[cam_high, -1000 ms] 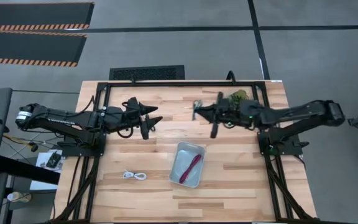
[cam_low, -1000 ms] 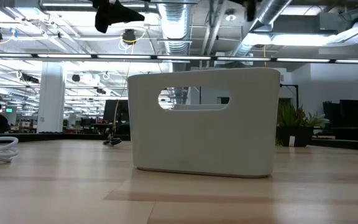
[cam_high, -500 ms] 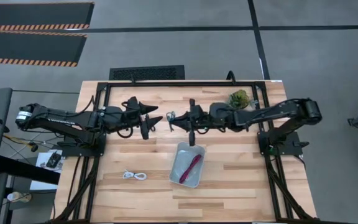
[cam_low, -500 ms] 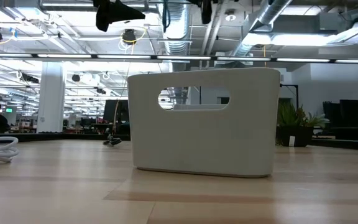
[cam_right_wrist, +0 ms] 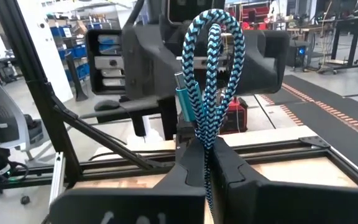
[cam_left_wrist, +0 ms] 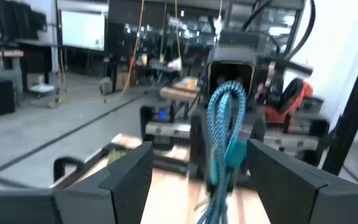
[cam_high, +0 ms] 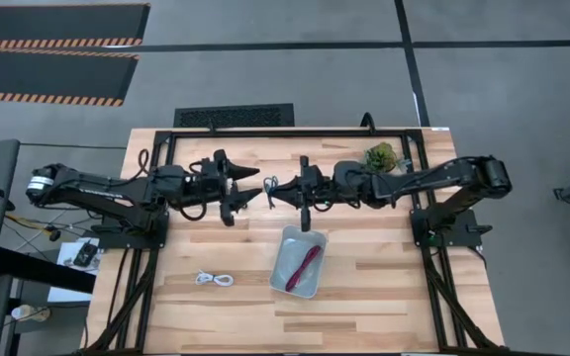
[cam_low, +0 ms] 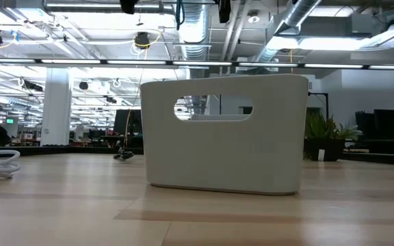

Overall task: Pick and place USB-C Cables
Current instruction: Put the blue charger cable into the gray bin

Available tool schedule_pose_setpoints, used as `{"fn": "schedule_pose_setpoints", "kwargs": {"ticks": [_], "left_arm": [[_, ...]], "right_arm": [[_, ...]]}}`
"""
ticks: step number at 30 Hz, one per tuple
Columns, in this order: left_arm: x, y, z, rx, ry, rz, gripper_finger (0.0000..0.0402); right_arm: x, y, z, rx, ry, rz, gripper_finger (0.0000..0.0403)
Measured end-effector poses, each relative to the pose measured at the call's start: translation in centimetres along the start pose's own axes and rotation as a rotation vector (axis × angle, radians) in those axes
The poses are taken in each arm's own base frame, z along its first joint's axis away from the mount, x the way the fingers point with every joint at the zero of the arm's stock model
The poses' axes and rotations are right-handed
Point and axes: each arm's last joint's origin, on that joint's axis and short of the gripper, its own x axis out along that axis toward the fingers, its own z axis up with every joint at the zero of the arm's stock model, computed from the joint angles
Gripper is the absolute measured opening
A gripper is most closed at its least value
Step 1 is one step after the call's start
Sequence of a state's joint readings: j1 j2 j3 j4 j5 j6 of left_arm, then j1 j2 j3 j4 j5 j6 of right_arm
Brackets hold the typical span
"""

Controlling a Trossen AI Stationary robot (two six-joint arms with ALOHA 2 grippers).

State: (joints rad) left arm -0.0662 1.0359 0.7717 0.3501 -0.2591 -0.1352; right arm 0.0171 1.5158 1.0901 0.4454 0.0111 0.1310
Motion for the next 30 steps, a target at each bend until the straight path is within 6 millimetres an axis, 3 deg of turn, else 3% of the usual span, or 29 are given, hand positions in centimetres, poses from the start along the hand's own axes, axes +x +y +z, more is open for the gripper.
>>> {"fn": "schedule_pose_setpoints", "kwargs": {"ticks": [9,24,30], "left_arm": [[2.2,-0.4,-1.4,0.042,0.055,-0.006,0.0245],[2.3,-0.6,-0.9,0.063,-0.004,-0.036,0.0243],[2.3,-0.6,-0.9,0.063,-0.002,-0.046,0.0200]], "right_arm": [[0.0,0.0,0.0,0.000,-0.003,0.015,0.0008],[0.0,0.1,0.0,0.002,0.002,0.036,0.0008],[0.0,0.1,-0.1,0.007,0.002,0.037,0.0008]]}}
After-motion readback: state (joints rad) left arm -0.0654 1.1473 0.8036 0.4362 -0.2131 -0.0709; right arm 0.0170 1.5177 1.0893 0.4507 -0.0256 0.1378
